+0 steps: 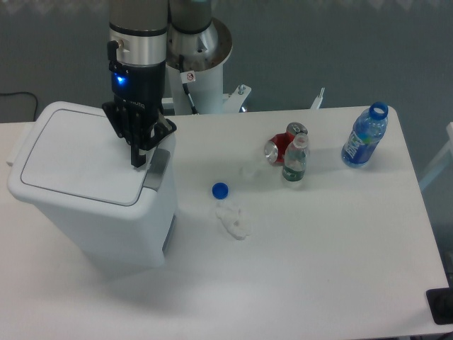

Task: Close the trash can
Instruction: 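Press the lid down onto the trash can rim with the gripper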

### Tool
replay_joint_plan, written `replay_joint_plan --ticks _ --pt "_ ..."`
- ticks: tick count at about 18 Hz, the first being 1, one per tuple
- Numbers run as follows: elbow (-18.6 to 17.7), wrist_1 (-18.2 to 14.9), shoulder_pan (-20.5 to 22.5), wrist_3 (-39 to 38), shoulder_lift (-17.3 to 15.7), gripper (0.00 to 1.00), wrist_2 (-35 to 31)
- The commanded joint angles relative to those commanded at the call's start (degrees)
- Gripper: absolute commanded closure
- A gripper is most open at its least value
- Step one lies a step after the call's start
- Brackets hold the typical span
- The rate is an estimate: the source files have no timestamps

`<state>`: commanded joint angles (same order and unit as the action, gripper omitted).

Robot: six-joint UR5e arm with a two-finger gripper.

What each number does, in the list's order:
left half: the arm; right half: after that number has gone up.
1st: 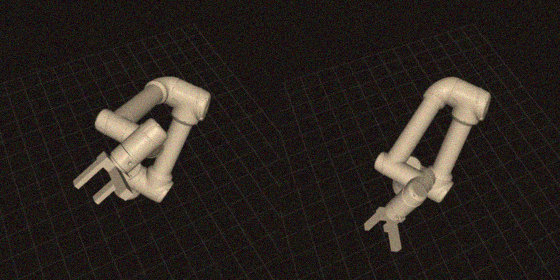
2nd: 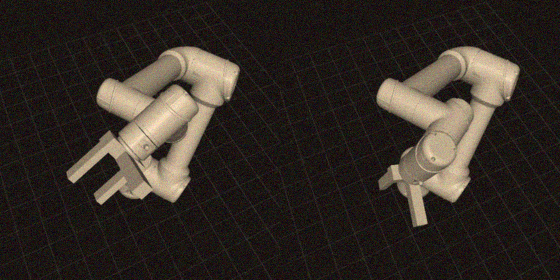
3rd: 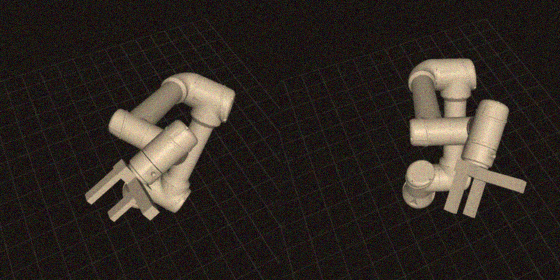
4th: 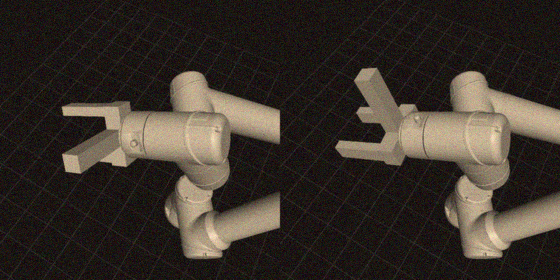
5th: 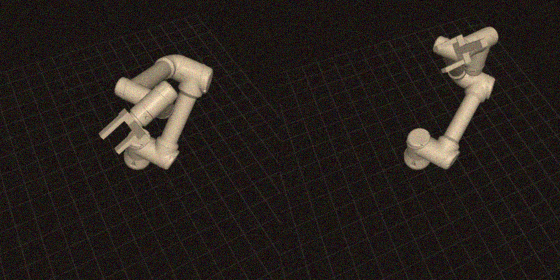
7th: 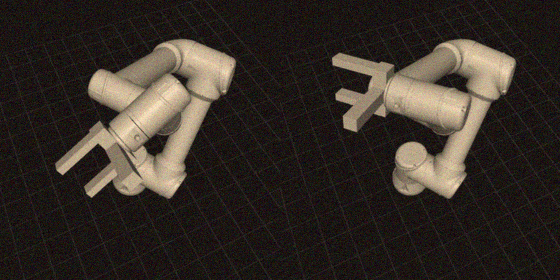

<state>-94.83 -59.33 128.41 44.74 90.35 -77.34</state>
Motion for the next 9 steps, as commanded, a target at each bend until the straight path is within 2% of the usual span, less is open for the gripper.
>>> replay_joint_plan --ticks 9 --pt "-0.4 0.1 0.0 0.1 0.4 1.0 0.0"
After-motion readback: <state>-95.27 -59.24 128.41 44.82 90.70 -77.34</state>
